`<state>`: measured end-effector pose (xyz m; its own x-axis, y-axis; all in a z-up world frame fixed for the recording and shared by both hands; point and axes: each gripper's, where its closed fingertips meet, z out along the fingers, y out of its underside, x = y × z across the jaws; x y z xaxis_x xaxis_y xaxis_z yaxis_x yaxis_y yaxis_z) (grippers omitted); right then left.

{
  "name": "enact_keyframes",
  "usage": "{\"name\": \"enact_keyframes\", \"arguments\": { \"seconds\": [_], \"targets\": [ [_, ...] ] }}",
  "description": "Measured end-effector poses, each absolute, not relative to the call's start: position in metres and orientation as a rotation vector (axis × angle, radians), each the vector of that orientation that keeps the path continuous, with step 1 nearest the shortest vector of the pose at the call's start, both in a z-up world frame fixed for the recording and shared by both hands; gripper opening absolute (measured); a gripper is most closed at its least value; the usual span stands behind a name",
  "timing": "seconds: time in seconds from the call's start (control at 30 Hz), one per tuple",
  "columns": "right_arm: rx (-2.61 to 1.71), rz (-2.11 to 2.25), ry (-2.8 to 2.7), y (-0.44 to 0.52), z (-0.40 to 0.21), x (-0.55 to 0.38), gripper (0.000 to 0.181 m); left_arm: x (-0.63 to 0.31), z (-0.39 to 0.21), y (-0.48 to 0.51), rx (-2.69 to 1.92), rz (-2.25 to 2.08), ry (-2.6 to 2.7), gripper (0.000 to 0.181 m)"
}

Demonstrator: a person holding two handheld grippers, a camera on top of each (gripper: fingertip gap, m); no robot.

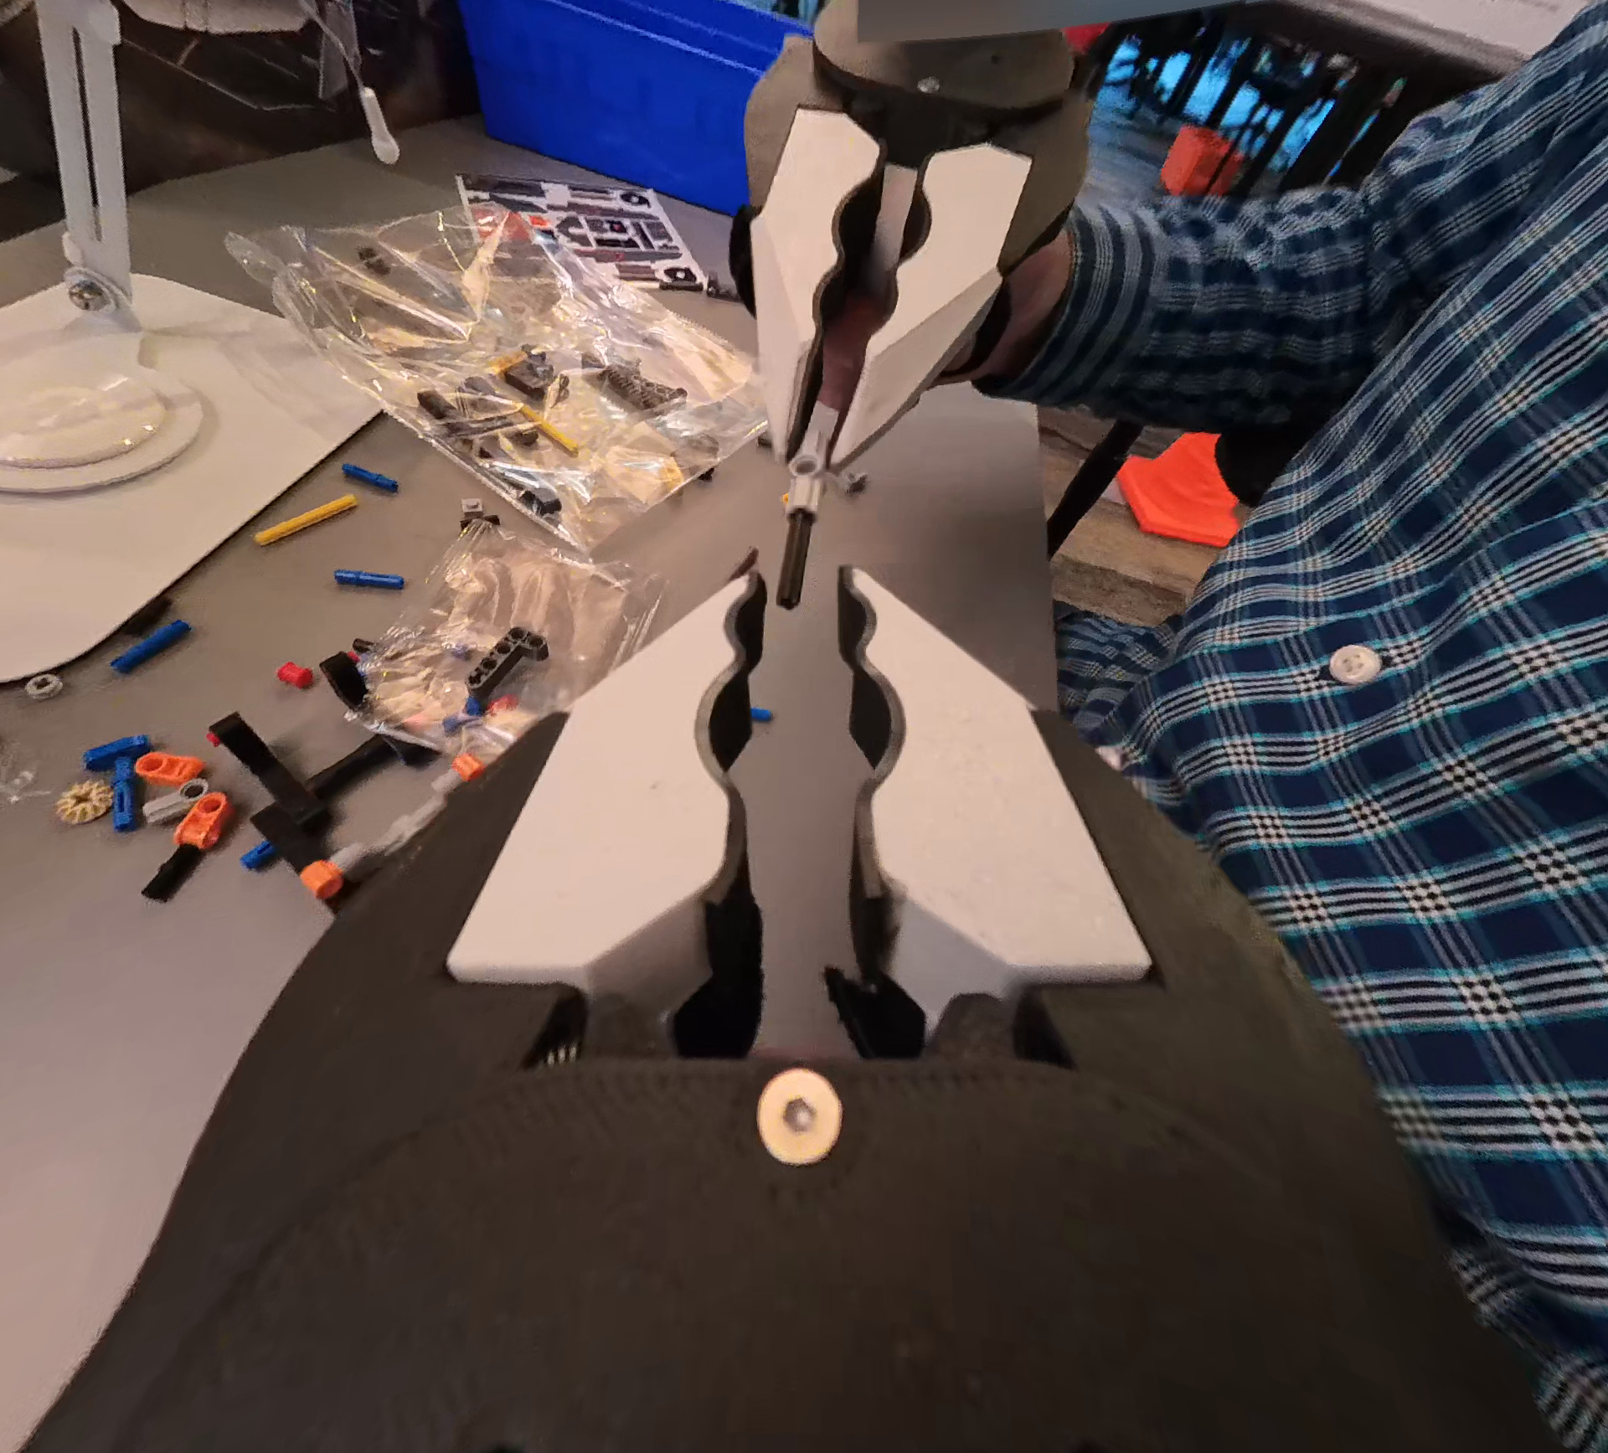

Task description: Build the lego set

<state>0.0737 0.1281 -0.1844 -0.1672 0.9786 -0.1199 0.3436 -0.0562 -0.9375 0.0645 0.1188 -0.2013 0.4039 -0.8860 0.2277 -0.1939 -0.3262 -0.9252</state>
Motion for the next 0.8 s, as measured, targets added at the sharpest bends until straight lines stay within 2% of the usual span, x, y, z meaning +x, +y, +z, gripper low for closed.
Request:
{"name": "enact_keyframes", "arguments": {
  "seconds": [0.1,0.27,0.4,0.53,0.63,0.8],
  "targets": [
    [-1.429,1.254,-1.588,0.124,-0.185,0.068,0.005,0.061,-0.204,0.116,-1.777,-0.898,0.969,0.002],
    [-1.431,1.291,-1.586,0.12,-0.184,0.065,0.005,0.059,-0.202,0.11,-1.779,-0.851,0.996,0.007],
    [-1.431,1.294,-1.609,0.111,-0.185,0.066,0.006,0.06,-0.203,0.103,-1.776,-0.828,0.99,0.001],
    [-1.439,1.29,-1.628,0.102,-0.19,0.066,0.005,0.063,-0.201,0.094,-1.789,-0.855,0.969,0.01],
    [-1.435,1.299,-1.635,0.095,-0.191,0.067,0.006,0.064,-0.203,0.089,-1.795,-0.813,0.985,0.002],
    [-1.43,1.297,-1.653,0.088,-0.193,0.068,0.006,0.067,-0.202,0.083,-1.807,-0.9,0.911,0.002]
  ]
}}
